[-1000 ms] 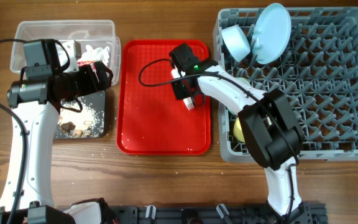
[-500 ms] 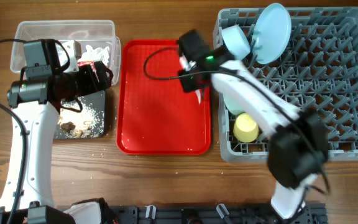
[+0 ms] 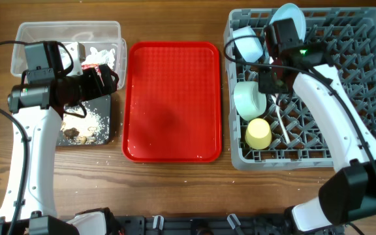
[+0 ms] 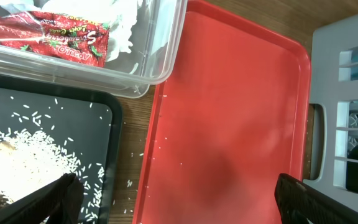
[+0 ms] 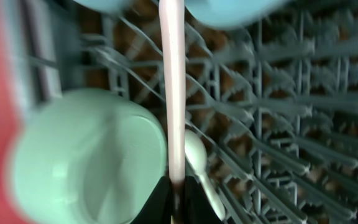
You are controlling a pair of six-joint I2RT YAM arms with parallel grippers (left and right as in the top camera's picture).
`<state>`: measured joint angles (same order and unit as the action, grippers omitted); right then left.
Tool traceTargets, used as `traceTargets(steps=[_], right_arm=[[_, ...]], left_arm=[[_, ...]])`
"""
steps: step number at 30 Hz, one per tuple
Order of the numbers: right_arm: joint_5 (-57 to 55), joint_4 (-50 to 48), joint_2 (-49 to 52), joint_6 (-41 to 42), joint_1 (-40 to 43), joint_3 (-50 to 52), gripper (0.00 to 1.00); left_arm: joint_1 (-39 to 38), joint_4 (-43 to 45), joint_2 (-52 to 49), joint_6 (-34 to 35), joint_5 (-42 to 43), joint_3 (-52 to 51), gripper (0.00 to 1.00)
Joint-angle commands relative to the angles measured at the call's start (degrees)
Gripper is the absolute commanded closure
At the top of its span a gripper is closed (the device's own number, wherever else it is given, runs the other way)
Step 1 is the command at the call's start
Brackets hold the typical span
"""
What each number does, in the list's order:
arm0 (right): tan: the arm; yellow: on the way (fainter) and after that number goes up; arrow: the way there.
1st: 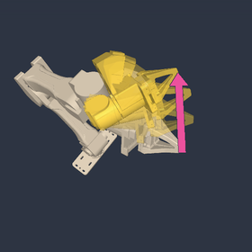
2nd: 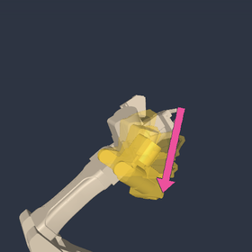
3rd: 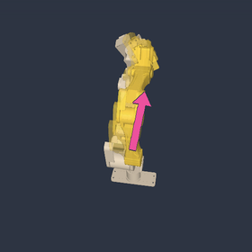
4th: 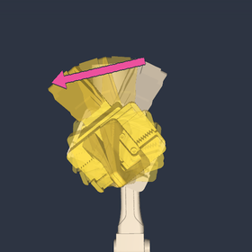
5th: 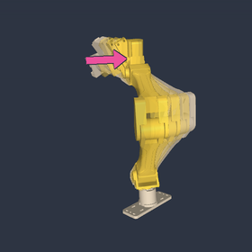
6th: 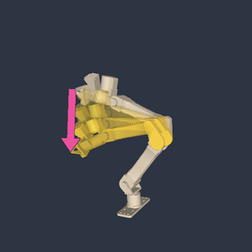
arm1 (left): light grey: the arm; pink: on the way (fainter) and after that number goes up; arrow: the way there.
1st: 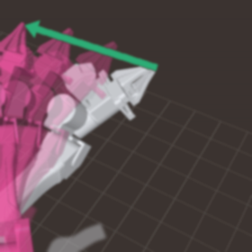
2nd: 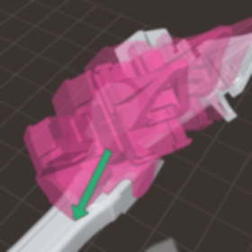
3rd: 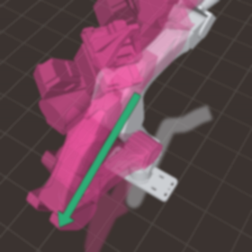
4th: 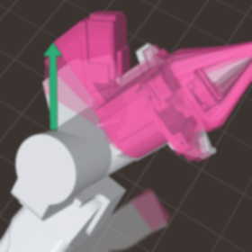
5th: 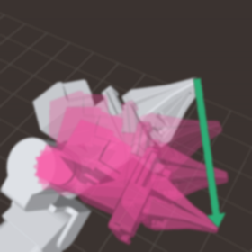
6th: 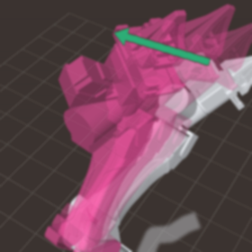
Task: Sort waste into correct bins and load items into the dishwasher rack
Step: 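Carry the fork into the rack and release it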
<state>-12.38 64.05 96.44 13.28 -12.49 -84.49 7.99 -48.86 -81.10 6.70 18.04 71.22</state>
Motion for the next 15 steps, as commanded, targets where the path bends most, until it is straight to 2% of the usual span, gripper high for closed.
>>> traceTargets(steps=[1,2,3,4,5,10,15], right_arm=[[-3.23,-1.09,0.74,2.34,1.75,4.09,0.94],[-3.26,-1.03,0.74,2.29,2.01,4.79,0.80],[-3.30,-1.03,0.74,2.29,2.10,5.25,0.50],[-3.30,-0.98,0.74,2.27,2.12,5.27,0.37],[-3.30,-0.98,0.74,2.27,2.12,5.27,0.30],[-2.16,1.14,-0.37,2.78,1.99,3.63,0.29],[7.45,8.22,-8.98,-0.22,1.75,-7.78,0.33]], left_arm=[[0.28,0.17,0.37,-0.31,-0.13,0.79,0.00],[0.28,0.17,0.37,-0.31,-0.13,0.79,0.00],[0.28,0.17,0.37,-0.31,-0.13,0.79,0.00],[0.28,0.17,0.37,-0.31,-0.13,0.79,0.00],[0.28,0.17,0.37,-0.31,-0.13,0.79,0.00],[0.28,0.17,0.37,-0.31,-0.13,0.79,0.00],[0.28,0.17,0.37,-0.31,-0.13,0.79,0.00]])
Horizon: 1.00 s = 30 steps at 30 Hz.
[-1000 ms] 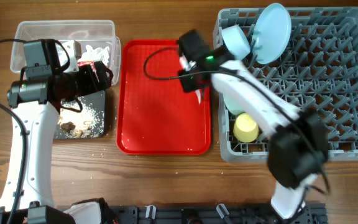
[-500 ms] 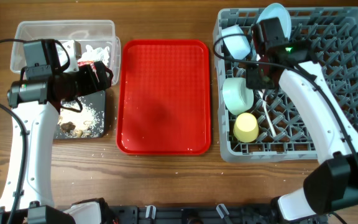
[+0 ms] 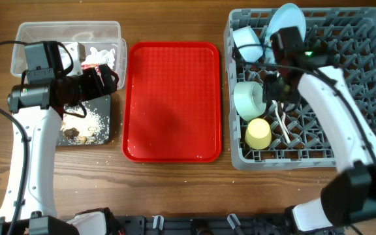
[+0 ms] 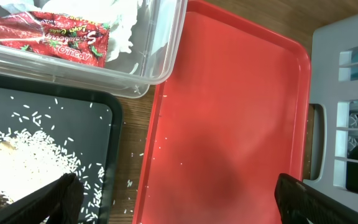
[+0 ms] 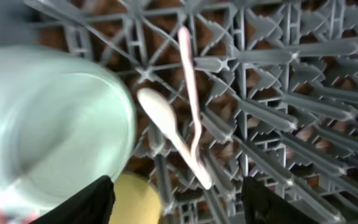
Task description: Sort waste into correct bins and load items into the dishwasher rack
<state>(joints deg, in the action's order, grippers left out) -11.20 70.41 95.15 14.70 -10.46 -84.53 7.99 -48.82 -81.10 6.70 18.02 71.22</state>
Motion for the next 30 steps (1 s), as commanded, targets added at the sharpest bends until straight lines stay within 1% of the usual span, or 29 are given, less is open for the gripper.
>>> traceTargets(steps=[1,2,4,8,12,14,17,20,21,22,24,27,29,30], right_arm=[[8.85,2.93,-9.99,-1.49,-0.28,-9.97,0.25],[11.89,2.91,-12.50,-0.87,-0.28,-11.39,0.00],[16.39,0.57,-17.75,-0.98,-0.28,-11.58,0.00],[17.22,0.59,-23.12,-1.25,-0.28,-11.58,0.00],[15.89,0.81,-23.74,-1.38,-0.28,-11.56,0.00],[15.37,0.68,-23.43,-4.81,0.00,-11.54,0.00],[15.15,-1.55,-22.69,-7.26,0.68,-11.43,0.00],[14.93,-13.09,-24.74,-12.63,0.96,-6.36,0.01],[14.93,-20.31,-27.10,-13.92,0.96,-1.88,0.00],[14.93,-25.55,-29.29,-14.60,0.96,2.10,0.00],[14.75,-37.33,-35.01,-14.51,0.96,13.14,0.00],[14.71,-51.01,-43.10,-13.00,0.96,28.44,0.00],[14.62,-61.64,-51.43,-13.22,0.96,41.79,0.00],[13.88,-65.05,-54.38,-13.22,0.96,46.23,0.00]], left_arm=[[0.28,0.13,0.37,-0.31,-0.11,0.79,0.00],[0.28,0.13,0.37,-0.31,-0.11,0.79,0.00],[0.28,0.13,0.37,-0.31,-0.11,0.79,0.00],[0.28,0.13,0.37,-0.31,-0.11,0.79,0.00],[0.28,0.13,0.37,-0.31,-0.11,0.79,0.00],[0.28,0.13,0.37,-0.31,-0.11,0.79,0.00],[0.28,0.13,0.37,-0.31,-0.11,0.79,0.00],[0.28,0.13,0.37,-0.31,-0.11,0.79,0.00],[0.28,0.13,0.37,-0.31,-0.11,0.79,0.00],[0.28,0.13,0.37,-0.31,-0.11,0.79,0.00],[0.28,0.13,0.37,-0.31,-0.11,0.79,0.00],[0.28,0.13,0.37,-0.31,-0.11,0.79,0.00],[0.28,0.13,0.37,-0.31,-0.11,0.79,0.00],[0.28,0.13,0.37,-0.31,-0.11,0.79,0.00]])
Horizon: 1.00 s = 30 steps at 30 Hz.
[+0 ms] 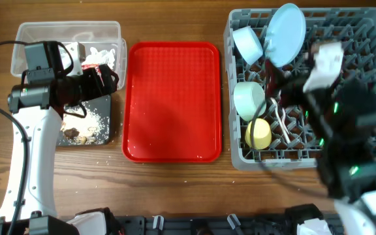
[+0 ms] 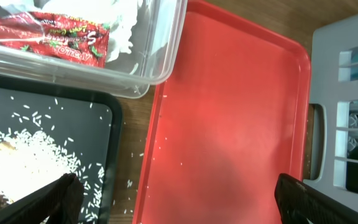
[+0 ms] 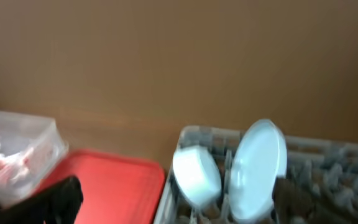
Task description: Sort waste into correct bins and load items into the dishwasher rack
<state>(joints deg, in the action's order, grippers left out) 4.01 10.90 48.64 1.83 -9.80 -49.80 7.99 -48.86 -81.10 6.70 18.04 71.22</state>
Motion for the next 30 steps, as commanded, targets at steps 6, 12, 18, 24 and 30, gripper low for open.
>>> traceTargets(steps=[6,12,18,24,30], right_arm=[[-2.84,-14.75,-29.40,-0.15,0.31,36.79,0.00],[-1.18,-14.95,-41.13,-0.13,0.31,47.50,0.00],[1.44,-11.32,-47.10,-0.44,0.39,49.55,0.00],[1.44,-11.30,-48.46,-0.31,1.86,49.53,0.00],[1.44,-11.26,-48.37,-0.33,1.86,49.51,0.01]], left_arm=[[0.28,0.17,0.37,-0.31,-0.13,0.79,0.00],[0.28,0.17,0.37,-0.31,-0.13,0.79,0.00],[0.28,0.17,0.37,-0.31,-0.13,0.79,0.00],[0.28,0.17,0.37,-0.31,-0.13,0.79,0.00],[0.28,0.17,0.37,-0.31,-0.13,0.79,0.00]])
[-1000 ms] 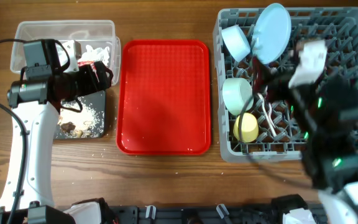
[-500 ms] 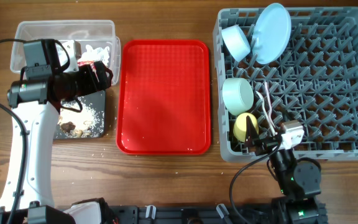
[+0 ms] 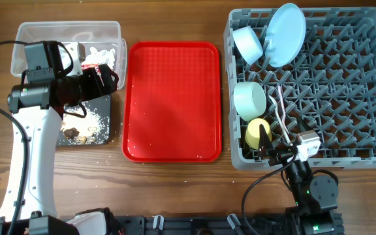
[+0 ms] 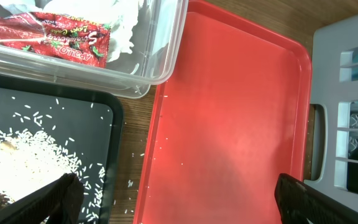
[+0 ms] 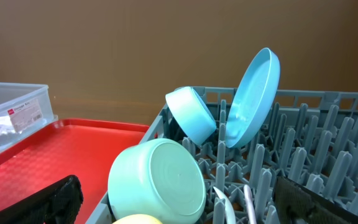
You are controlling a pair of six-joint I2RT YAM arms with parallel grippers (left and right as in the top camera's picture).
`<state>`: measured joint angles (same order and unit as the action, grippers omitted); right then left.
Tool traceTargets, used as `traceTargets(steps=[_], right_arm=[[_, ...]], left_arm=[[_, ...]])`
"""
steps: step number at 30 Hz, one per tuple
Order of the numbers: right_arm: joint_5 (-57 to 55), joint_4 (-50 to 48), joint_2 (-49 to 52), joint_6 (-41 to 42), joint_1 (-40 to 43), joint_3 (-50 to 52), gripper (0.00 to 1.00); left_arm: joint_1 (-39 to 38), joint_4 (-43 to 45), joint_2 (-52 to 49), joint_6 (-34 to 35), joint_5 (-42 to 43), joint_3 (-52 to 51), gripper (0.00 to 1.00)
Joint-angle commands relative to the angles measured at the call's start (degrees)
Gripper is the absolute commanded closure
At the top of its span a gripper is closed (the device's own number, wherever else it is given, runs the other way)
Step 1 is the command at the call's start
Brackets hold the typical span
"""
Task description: Sort waste into correct bins and load items into the dishwasher rack
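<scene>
The grey dishwasher rack (image 3: pixel 364 78) holds a blue plate (image 3: pixel 284 26), a blue bowl (image 3: pixel 247 42), a mint bowl (image 3: pixel 249 99), a yellow cup (image 3: pixel 256 132) and a white spoon with a pink utensil (image 3: pixel 281 121). My right gripper (image 3: pixel 276 151) sits low at the rack's front edge, open and empty (image 5: pixel 179 208), facing the mint bowl (image 5: pixel 157 180). Over the bins my left gripper (image 3: pixel 106 77) hangs open with nothing in it (image 4: pixel 179 208). The clear bin (image 3: pixel 64 32) holds a red wrapper (image 4: pixel 48 37) and white paper. Rice (image 4: pixel 17 149) and food scraps lie in the black tray (image 3: pixel 103 117).
A red tray (image 3: pixel 172 98) lies bare between the bins and the rack. A few rice grains are scattered on the wood between the black tray and the red tray. The right arm is folded at the table's front edge below the rack.
The right arm has left the space over the rack and is now folded low at the table's front edge, its gripper still open. The left arm has not moved.
My right gripper was shut on the pink utensil over the rack beside the mint bowl. Then it was open and the utensil lay across the white spoon in the rack. Then the arm was over the rack's right part, and now it is down at the front edge.
</scene>
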<state>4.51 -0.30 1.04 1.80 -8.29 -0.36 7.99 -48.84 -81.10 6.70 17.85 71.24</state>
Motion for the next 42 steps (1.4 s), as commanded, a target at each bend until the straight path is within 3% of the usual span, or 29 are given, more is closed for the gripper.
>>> traceTargets(steps=[1,12,17,20,24,28,34,42], right_arm=[[0.94,-0.09,-0.76,-0.28,0.35,0.07,0.00],[0.94,-0.09,-0.76,-0.28,0.35,0.07,0.00],[0.94,-0.07,-0.76,-0.28,0.35,0.07,0.00],[0.94,-0.07,-0.76,-0.28,0.35,0.07,0.00],[0.94,-0.07,-0.76,-0.28,0.35,0.07,0.00],[0.94,-0.09,-0.76,-0.28,0.35,0.07,0.00],[0.94,-0.09,-0.76,-0.28,0.35,0.07,0.00],[0.94,-0.09,-0.76,-0.26,0.35,0.07,0.00]], left_arm=[[0.28,0.15,0.37,-0.31,0.07,0.76,0.00],[0.28,-0.09,0.50,-0.31,0.07,0.76,0.00],[-0.31,1.55,10.16,-0.52,-1.53,-1.40,0.00],[-1.11,12.00,20.70,-0.50,-2.25,-11.34,0.00],[-1.14,31.61,39.10,-0.31,-0.28,-32.96,0.00],[-1.75,44.19,55.87,-0.31,0.26,-51.15,0.00],[-4.59,49.90,69.77,-0.33,-3.08,-63.63,0.00],[-4.90,51.04,78.23,-0.31,-5.11,-70.29,0.00]])
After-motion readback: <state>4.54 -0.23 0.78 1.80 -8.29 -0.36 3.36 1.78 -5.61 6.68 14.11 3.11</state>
